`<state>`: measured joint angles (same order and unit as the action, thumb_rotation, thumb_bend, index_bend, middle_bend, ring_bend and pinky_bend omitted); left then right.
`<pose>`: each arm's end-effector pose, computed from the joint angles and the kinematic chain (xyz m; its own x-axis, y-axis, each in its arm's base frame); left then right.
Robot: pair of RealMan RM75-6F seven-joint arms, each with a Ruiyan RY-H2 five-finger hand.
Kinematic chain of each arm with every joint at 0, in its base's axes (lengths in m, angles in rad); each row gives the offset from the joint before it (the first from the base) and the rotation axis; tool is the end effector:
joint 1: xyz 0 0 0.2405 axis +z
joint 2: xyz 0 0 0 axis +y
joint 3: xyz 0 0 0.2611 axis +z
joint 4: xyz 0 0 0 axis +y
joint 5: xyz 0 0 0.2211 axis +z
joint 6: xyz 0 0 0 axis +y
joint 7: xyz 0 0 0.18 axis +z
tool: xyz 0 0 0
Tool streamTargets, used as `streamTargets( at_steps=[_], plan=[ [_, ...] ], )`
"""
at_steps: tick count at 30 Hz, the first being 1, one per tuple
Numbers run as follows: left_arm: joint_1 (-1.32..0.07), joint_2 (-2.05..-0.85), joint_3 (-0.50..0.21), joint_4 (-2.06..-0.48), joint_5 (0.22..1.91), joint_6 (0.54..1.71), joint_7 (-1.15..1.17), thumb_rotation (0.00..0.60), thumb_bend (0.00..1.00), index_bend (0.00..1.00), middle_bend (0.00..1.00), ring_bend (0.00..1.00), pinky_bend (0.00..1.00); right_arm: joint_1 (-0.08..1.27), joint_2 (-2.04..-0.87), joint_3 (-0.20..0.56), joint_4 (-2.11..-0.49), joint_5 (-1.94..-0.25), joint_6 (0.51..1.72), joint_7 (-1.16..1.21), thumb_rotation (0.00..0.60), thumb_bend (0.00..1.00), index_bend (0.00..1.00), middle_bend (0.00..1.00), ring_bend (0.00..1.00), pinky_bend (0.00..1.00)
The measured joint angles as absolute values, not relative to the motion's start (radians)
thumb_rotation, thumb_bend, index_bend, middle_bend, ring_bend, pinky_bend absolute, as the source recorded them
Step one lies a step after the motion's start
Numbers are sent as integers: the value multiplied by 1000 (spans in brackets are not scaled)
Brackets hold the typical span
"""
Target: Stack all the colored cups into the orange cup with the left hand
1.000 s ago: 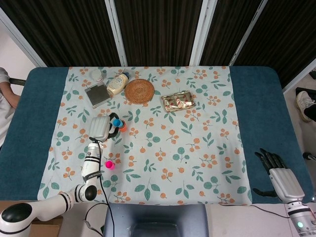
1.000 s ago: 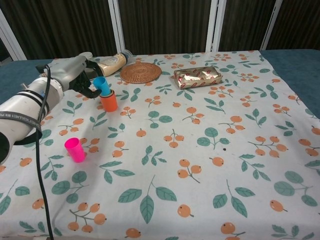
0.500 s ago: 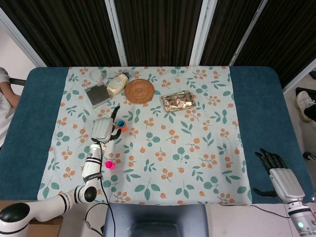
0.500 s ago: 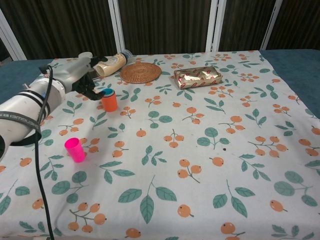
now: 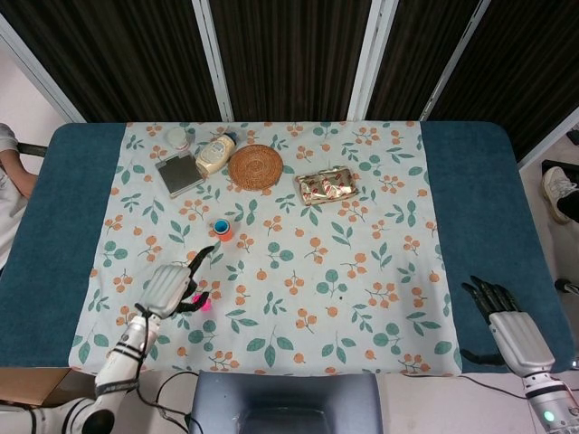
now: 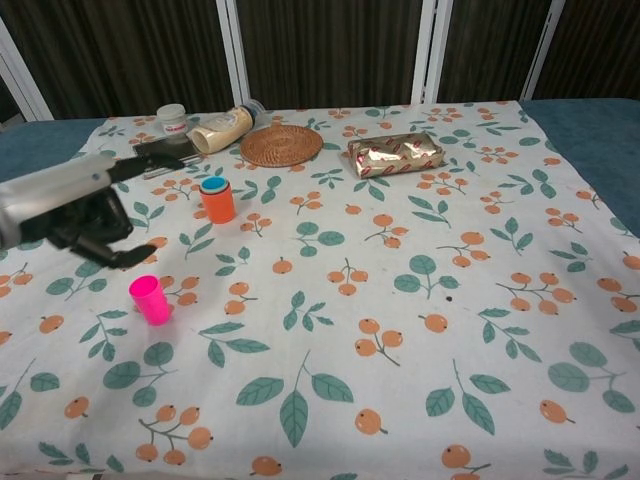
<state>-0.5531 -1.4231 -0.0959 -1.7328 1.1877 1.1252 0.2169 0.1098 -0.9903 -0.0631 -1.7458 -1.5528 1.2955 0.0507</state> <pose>-0.1717 0.3165 -0.0049 0.2325 0.3086 0.9223 0.9538 -0.2580 -0.1541 -0.3143 -0.1916 0.1281 0.3518 -0.2923 0.8893 -0.9346 -0.0571 0.3510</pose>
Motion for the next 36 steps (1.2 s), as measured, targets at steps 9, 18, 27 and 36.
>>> streamTargets(
  at_steps=[9,18,27,36],
  plan=[
    [-460,-1450,17,-1696,1309,1165,177,600,378,131,1000,1000,1000,107,-989,-69,-1745,-1566,1303,55,600,189,0,0,0,0],
    [-458,-1555,-24,-1561,1255,1137,167,600,380,210,1000,1000,1000,107,-987,-68,-1742,-1566,1305,63,600,189,0,0,0,0],
    [-462,-1586,-59,-1517,1237,1115,146,600,381,389,1000,1000,1000,108,-989,-67,-1742,-1562,1304,59,600,189,0,0,0,0],
    [-463,-1600,-76,-1496,1227,1106,131,600,395,519,1000,1000,1000,107,-989,-66,-1742,-1561,1306,57,600,189,0,0,0,0]
  ],
)
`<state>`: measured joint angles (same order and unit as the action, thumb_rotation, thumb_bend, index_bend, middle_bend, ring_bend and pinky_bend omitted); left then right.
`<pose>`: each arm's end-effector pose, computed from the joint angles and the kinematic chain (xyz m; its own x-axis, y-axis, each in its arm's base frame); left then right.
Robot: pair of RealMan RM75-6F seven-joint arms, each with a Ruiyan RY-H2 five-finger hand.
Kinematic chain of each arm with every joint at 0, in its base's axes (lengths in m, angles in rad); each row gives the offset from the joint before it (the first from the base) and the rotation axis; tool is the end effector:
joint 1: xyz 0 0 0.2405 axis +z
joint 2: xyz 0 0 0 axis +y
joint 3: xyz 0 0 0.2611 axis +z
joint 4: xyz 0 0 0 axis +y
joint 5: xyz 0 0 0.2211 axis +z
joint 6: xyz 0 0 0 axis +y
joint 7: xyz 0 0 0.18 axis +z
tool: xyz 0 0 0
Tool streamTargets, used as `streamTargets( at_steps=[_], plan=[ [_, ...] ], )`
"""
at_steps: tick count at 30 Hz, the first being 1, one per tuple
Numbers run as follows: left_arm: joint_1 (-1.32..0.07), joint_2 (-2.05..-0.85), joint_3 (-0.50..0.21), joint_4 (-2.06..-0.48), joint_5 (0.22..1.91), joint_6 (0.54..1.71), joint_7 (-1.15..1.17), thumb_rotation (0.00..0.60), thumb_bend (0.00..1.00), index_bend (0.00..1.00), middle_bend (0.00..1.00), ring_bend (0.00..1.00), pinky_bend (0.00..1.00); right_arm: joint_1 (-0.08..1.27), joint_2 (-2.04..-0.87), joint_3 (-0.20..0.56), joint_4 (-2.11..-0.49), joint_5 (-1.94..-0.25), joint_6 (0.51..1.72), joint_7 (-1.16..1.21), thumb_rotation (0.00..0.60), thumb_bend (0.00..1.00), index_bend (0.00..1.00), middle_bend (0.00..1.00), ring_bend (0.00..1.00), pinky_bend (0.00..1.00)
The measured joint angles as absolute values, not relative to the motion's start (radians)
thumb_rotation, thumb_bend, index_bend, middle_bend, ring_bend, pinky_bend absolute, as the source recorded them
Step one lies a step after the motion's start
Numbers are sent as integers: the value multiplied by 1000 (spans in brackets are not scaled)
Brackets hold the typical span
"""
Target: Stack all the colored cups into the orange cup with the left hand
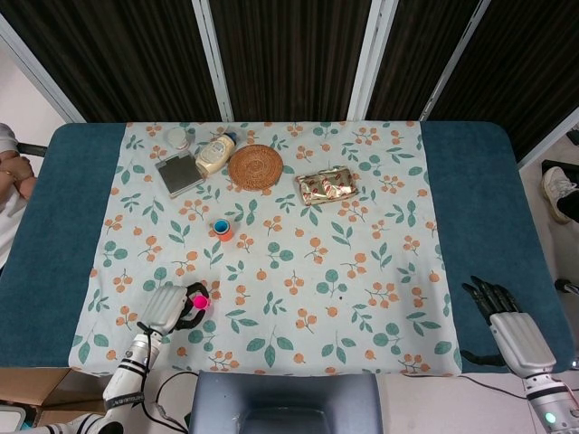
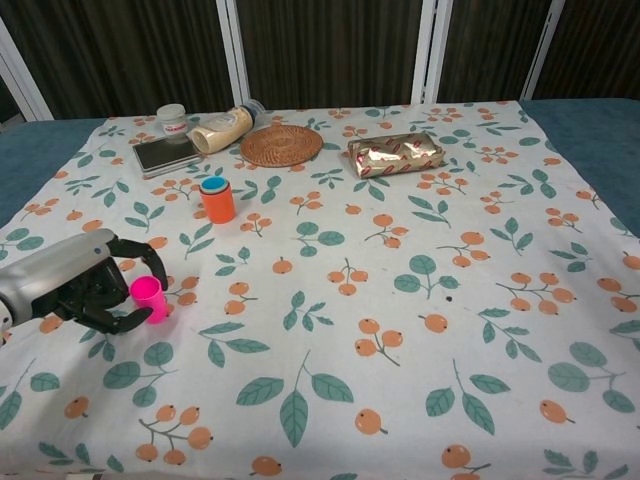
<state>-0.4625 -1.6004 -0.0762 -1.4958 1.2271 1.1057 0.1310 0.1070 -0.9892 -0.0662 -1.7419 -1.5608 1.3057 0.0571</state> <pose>-0.2171 0.3023 -0.0539 0.1869 0.3470 0.9191 0.9773 -0.1605 -0.1381 -0.3143 -0.1905 0.1295 0.3518 -0.2866 0.8911 -0.9349 -0.0605 0.3496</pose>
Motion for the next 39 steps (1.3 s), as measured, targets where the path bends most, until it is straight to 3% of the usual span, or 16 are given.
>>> streamTargets(
  at_steps=[7,16,23,30,39],
  plan=[
    [-474,-1601,-121,-1487,1204,1105,132,600,452,611,1000,1000,1000,108,-991,-65,-1743,-1558,1303,54,600,189,0,0,0,0],
    [-570,-1618,-318,-1501,1166,1132,136,600,448,615,1000,1000,1000,108,-990,-62,-1744,-1552,1305,58,600,189,0,0,0,0],
    [-703,-1721,-413,-1328,1120,1123,170,600,445,620,1000,1000,1000,110,-989,-53,-1740,-1532,1301,65,600,189,0,0,0,0],
    [-795,-1825,-446,-1153,1061,1076,183,600,444,621,1000,1000,1000,118,-990,-44,-1739,-1509,1282,59,600,189,0,0,0,0],
    [-832,-1898,-429,-995,1040,1039,150,600,445,622,1000,1000,1000,118,-985,-43,-1738,-1509,1283,69,600,189,0,0,0,0]
  ],
)
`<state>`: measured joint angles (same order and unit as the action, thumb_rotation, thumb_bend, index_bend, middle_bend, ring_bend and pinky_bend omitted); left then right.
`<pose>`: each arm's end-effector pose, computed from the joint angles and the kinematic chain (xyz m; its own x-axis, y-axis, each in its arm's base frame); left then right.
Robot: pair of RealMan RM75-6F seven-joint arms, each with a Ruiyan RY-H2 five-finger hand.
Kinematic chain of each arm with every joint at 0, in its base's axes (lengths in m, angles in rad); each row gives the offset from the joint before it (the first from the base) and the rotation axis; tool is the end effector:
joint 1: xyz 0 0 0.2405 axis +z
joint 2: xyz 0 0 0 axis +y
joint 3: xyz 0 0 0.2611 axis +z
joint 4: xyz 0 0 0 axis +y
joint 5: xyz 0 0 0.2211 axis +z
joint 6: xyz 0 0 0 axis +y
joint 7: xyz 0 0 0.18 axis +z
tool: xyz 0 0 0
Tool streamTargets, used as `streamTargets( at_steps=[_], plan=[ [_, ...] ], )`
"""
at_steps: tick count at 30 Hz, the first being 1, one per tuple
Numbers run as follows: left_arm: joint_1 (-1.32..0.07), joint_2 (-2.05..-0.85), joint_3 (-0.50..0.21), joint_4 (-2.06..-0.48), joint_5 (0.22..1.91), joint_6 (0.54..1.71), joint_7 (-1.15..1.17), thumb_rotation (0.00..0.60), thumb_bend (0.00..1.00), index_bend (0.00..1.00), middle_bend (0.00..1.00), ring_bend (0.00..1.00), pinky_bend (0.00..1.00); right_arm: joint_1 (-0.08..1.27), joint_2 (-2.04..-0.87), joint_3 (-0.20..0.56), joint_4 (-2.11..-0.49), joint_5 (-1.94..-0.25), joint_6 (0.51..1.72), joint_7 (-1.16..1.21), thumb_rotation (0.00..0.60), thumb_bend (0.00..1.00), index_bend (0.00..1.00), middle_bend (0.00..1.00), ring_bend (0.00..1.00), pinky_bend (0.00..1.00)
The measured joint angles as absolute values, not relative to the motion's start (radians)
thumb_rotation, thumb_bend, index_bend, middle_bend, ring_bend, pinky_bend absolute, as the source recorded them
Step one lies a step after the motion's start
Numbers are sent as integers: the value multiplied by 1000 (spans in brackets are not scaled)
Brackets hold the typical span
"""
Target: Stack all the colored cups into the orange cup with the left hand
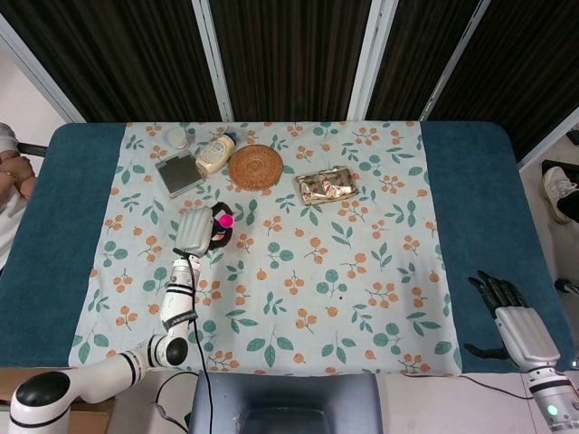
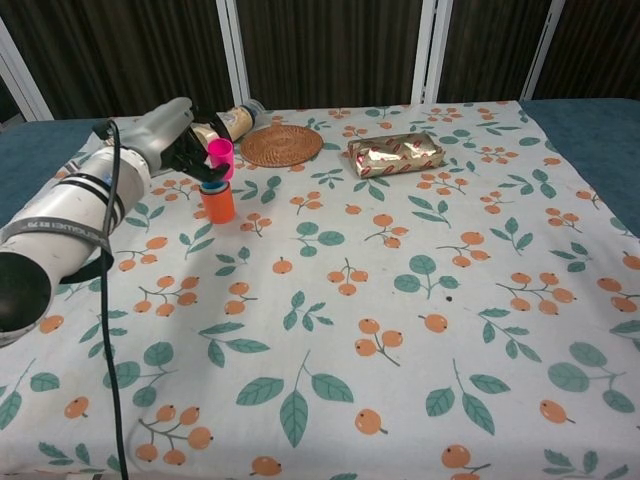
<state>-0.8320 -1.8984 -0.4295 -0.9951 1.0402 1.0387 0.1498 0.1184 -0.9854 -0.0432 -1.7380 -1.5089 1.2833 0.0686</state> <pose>-0.1283 0.4571 -0.0555 0.1293 0.0600 0.9898 0.9845 -0.1267 -0.1210 -0.3205 -0.1997 0.1344 0.3383 -0.2800 0.8984 -0.9377 -0.0199 0.3469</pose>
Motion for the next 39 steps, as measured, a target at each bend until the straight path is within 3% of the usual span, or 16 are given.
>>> streamTargets(
  at_steps=[14,16,19,20,25,28,29,30,31,32,34,37,39],
  plan=[
    [-827,-1909,-408,-910,1038,1006,100,600,438,603,1000,1000,1000,119,-992,-43,-1739,-1504,1280,51,600,189,0,0,0,0],
    [-826,-1910,-403,-903,1038,1002,99,600,429,472,1000,1000,1000,119,-993,-42,-1739,-1502,1279,49,600,189,0,0,0,0],
    [-824,-1908,-395,-900,1035,986,104,600,403,55,1000,1000,1000,120,-994,-42,-1740,-1501,1277,47,600,189,0,0,0,0],
    [-823,-1904,-394,-903,1032,979,109,600,397,12,1000,1000,1000,120,-994,-42,-1740,-1501,1277,47,600,189,0,0,0,0],
    [-812,-1880,-390,-949,1037,984,103,600,377,0,996,1000,1000,120,-994,-42,-1739,-1502,1277,49,600,189,0,0,0,0],
    [-794,-1847,-380,-1011,1053,998,96,600,372,0,904,994,1000,121,-993,-43,-1739,-1504,1277,50,600,189,0,0,0,0],
    [-782,-1828,-373,-1045,1062,1008,94,600,370,0,828,962,1000,120,-992,-43,-1739,-1505,1277,51,600,189,0,0,0,0],
    [-771,-1810,-365,-1075,1071,1016,94,600,372,0,701,866,984,120,-992,-44,-1740,-1507,1279,53,600,189,0,0,0,0],
    [-758,-1790,-356,-1109,1081,1025,93,600,377,0,552,700,903,119,-991,-44,-1740,-1509,1280,54,600,189,0,0,0,0],
    [-737,-1757,-338,-1162,1096,1036,94,600,384,0,410,513,775,119,-991,-45,-1740,-1511,1281,54,600,189,0,0,0,0],
    [-700,-1693,-302,-1255,1127,1055,93,600,389,0,236,281,509,118,-993,-47,-1740,-1515,1282,49,600,189,0,0,0,0],
    [-616,-1547,-207,-1437,1211,1105,81,600,389,0,65,77,228,118,-997,-52,-1741,-1519,1280,35,600,189,0,0,0,0],
    [-542,-1423,-113,-1551,1304,1160,67,600,389,0,3,5,151,118,-1002,-55,-1743,-1522,1277,19,600,189,0,0,0,0]
  ],
)
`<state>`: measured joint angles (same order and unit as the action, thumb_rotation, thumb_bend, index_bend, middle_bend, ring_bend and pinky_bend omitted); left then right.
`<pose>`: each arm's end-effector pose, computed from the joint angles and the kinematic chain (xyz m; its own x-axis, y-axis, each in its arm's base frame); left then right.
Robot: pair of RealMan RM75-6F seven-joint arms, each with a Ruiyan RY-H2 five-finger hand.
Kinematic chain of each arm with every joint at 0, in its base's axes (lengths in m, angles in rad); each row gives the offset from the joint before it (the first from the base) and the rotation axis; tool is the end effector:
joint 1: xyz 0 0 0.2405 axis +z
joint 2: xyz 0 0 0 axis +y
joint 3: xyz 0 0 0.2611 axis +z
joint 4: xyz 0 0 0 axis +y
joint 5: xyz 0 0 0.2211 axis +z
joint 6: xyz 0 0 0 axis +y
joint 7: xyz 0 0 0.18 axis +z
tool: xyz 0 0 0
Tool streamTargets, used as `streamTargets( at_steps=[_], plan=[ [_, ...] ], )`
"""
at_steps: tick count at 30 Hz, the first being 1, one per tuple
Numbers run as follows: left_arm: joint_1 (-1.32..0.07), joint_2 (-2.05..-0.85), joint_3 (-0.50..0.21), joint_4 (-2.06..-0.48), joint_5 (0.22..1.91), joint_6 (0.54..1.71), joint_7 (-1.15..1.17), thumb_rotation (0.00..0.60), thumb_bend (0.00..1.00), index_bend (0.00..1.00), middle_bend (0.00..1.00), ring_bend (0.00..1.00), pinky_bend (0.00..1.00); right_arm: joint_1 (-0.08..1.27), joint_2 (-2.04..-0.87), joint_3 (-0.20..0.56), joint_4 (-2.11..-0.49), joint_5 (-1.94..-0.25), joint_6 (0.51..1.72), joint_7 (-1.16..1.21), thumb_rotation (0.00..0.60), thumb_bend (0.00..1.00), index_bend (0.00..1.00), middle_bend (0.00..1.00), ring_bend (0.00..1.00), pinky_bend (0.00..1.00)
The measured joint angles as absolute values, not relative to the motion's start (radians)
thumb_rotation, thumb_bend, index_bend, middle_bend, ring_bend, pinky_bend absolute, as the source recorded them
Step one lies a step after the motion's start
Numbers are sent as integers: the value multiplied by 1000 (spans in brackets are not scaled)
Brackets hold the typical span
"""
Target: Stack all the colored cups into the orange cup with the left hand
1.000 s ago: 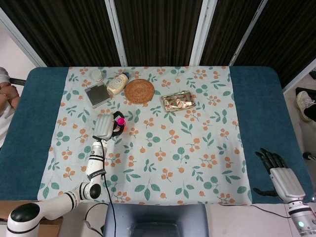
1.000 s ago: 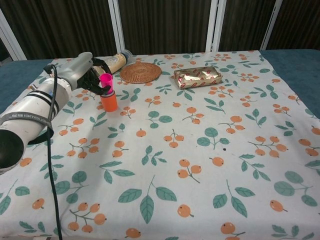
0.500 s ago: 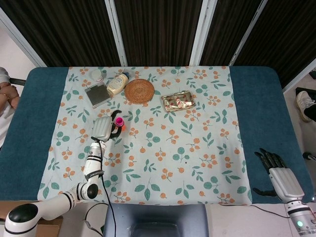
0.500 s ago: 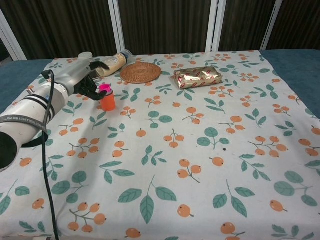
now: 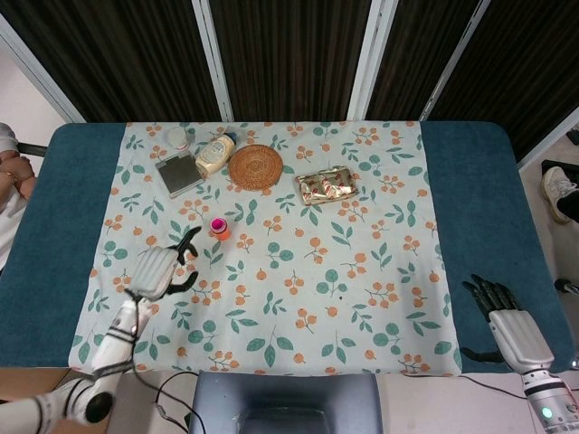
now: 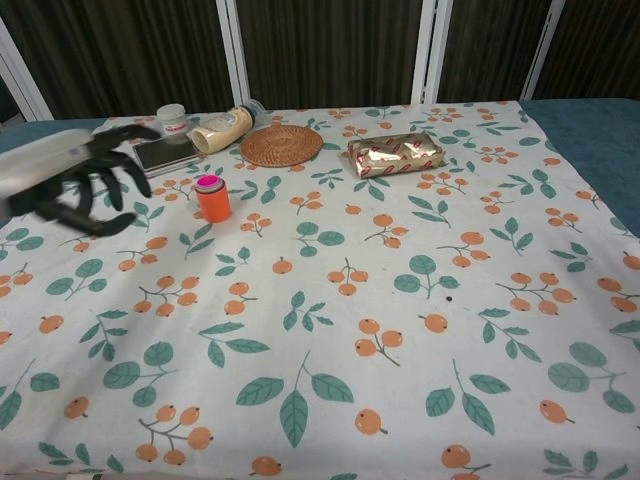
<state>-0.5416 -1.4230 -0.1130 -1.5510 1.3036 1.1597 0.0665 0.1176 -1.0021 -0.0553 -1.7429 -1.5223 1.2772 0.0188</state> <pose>-0.1990 0.3427 0.0169 0.2537 0.1932 0.9478 0.9402 -0.2793 -0.1947 -0.3174 -0.1955 0.1247 0.3676 -0.2984 0.8808 -0.9272 -0.0448 0.3718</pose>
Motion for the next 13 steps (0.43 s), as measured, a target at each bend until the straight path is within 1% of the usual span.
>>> streamTargets(
  at_steps=[2,3,5,6,8,9,13],
  plan=[
    [-456,-1307,-17,-1622,1415,1243,46,600,391,0,0,0,133,117,-1007,-59,-1745,-1527,1276,3,600,189,0,0,0,0],
    [-419,-1269,18,-1638,1461,1286,35,600,391,0,0,0,121,117,-1010,-61,-1746,-1530,1276,-6,600,189,0,0,0,0],
    [-325,-1213,85,-1639,1547,1395,3,600,391,0,0,0,99,115,-1015,-64,-1749,-1536,1280,-19,600,189,0,0,0,0],
    [-286,-1202,108,-1628,1572,1438,-8,600,392,0,0,0,89,114,-1019,-65,-1750,-1539,1282,-26,600,189,0,0,0,0],
    [-214,-1187,145,-1590,1608,1511,-32,600,393,0,0,0,79,113,-1024,-69,-1753,-1545,1282,-34,600,189,0,0,0,0],
    [-197,-1182,154,-1576,1616,1530,-47,600,392,0,0,0,76,113,-1026,-71,-1754,-1548,1283,-39,600,189,0,0,0,0],
    [-160,-1179,158,-1524,1636,1590,-81,600,392,0,0,0,62,112,-1032,-74,-1755,-1551,1282,-52,600,189,0,0,0,0]
  ],
)
